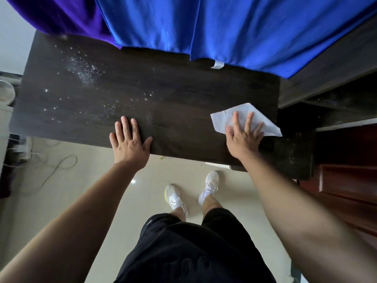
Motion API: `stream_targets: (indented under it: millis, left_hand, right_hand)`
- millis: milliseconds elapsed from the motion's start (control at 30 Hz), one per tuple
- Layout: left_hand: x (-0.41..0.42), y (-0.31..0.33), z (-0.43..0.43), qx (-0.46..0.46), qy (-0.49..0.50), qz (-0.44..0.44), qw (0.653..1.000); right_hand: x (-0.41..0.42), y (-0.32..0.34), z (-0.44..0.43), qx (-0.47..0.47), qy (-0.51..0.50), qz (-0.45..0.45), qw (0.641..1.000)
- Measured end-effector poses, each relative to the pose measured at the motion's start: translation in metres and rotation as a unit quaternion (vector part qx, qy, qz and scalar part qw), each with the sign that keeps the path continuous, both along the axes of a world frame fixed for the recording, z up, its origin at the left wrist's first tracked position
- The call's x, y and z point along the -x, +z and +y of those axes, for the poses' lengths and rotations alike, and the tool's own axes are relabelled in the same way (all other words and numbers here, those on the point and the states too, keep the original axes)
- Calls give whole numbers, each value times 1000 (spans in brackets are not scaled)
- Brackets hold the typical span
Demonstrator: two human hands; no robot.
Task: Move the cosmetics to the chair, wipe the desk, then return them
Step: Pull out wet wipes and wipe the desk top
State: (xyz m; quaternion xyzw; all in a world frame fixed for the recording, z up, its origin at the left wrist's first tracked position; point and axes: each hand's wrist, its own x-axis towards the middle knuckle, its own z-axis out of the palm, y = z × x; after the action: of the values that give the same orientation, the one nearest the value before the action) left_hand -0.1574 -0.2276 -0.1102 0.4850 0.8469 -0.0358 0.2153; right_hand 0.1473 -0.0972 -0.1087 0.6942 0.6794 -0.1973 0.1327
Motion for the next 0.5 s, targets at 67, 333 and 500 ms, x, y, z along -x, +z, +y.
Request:
stream_targets:
  millis: [67,333,500]
  left_hand:
    - [-7,3,4,0,25,6,1000]
    - [-60,8,14,-24,38,2,999]
    - [-80,12,19,-12,91,-12,996]
  right_hand:
    - [32,-2,-15,-11,55,24,998]
    - [-11,-11,-95,-37,211,68,974]
    - [-110,-4,-66,-6,155,21,988]
